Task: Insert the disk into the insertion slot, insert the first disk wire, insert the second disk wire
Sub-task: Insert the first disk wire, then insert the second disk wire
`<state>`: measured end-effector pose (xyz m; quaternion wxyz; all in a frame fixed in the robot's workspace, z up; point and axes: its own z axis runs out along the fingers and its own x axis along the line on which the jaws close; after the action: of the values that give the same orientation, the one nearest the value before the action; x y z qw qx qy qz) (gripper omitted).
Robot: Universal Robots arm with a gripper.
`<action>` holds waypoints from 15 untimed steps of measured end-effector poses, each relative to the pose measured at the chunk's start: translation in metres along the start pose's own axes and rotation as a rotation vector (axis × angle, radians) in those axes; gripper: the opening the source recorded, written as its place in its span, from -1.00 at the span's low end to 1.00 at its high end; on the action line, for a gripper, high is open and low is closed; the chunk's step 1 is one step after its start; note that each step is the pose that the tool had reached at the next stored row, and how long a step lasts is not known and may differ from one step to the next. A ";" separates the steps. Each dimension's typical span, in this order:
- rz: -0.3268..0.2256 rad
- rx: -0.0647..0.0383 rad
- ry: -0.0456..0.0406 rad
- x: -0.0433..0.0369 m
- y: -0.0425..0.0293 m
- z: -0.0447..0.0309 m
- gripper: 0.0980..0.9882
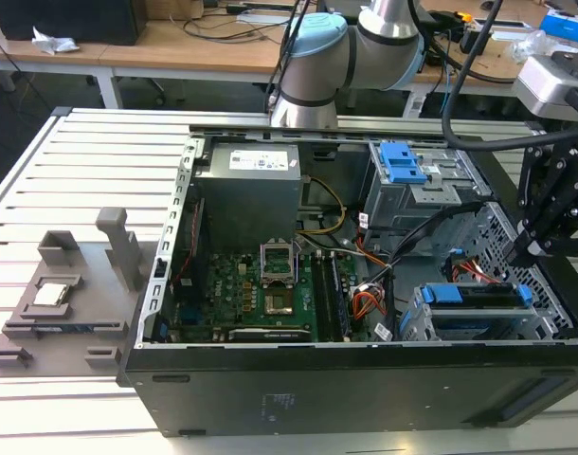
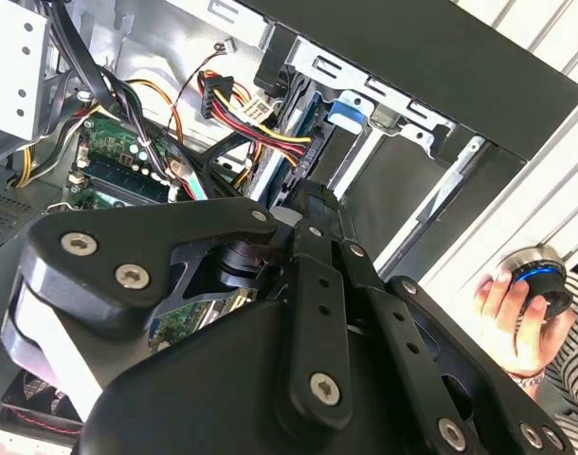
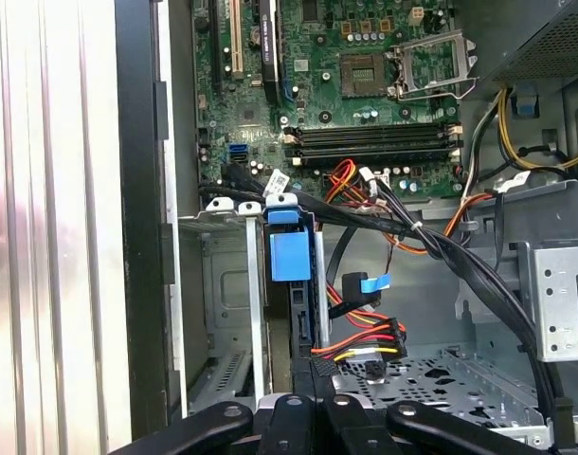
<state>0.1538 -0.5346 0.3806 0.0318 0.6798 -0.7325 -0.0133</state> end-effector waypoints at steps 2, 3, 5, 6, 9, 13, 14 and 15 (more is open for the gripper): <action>0.000 0.000 0.0000 0.0000 0.0000 0.0000 -0.98; 0.000 0.000 0.0000 0.0000 0.0000 0.0000 -0.98; 0.000 0.000 0.0000 0.0000 0.0000 -0.0001 -0.98; 0.000 0.000 0.0000 0.0000 0.0001 -0.0001 -0.98; -0.001 -0.001 -0.0112 0.0005 0.0096 0.0012 -0.98; -0.001 -0.001 -0.0171 -0.0037 0.0158 0.0021 -0.98; -0.001 -0.001 -0.0179 -0.0057 0.0165 0.0022 -0.98; -0.001 -0.001 -0.0187 -0.0079 0.0174 0.0022 -0.98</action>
<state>0.1370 -0.5255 0.3792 0.0254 0.6801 -0.7324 -0.0202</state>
